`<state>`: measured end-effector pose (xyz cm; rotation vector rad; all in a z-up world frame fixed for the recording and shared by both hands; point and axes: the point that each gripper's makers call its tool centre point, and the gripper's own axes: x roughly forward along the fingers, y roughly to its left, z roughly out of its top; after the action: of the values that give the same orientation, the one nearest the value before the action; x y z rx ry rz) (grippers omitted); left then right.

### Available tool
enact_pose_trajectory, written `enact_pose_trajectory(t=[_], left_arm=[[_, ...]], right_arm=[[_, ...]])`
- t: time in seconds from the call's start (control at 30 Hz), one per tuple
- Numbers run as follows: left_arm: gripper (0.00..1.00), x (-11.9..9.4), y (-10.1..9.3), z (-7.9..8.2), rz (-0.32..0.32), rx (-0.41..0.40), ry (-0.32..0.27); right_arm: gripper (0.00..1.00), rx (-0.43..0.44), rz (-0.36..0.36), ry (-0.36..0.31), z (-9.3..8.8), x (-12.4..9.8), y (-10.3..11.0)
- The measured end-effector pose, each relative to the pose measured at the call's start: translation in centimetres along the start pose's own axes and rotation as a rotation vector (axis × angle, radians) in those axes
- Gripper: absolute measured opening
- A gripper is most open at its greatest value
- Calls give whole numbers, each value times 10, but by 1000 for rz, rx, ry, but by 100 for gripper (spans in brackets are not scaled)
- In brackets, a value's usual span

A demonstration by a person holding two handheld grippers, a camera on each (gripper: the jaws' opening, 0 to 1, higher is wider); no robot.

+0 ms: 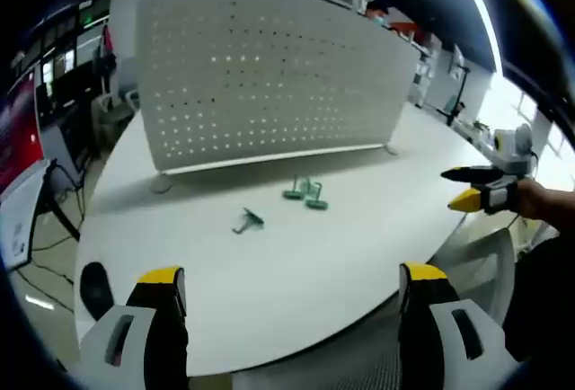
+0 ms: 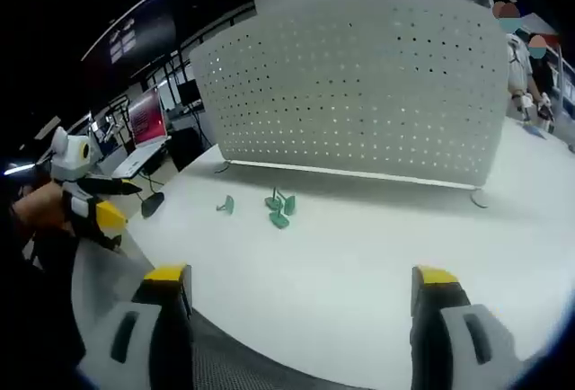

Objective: Insert the hook assembly into the mounting plate slot until the hook locks in place.

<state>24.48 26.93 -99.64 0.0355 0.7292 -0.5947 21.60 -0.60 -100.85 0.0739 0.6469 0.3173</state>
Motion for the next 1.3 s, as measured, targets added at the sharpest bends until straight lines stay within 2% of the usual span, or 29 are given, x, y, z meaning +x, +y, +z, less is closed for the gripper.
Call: enact_pose_trajectory(t=[0.37,0.57,0.67,1.0,1.3], left_arm=[[100,-2,2,-6,8,21,14],[100,-3,2,-12,5,11,22],[100,-4,2,-12,8,7,15],[100,-9,-2,-9,9,11,3],[100,-11,-2,-12,13,13,8]], right_arm=[[98,22,20,-8,4,3,11],[97,23,29,5,-4,0,15],[95,37,36,10,-7,-2,16],[96,24,28,0,-4,-4,17],[96,28,24,6,-11,-8,17]])
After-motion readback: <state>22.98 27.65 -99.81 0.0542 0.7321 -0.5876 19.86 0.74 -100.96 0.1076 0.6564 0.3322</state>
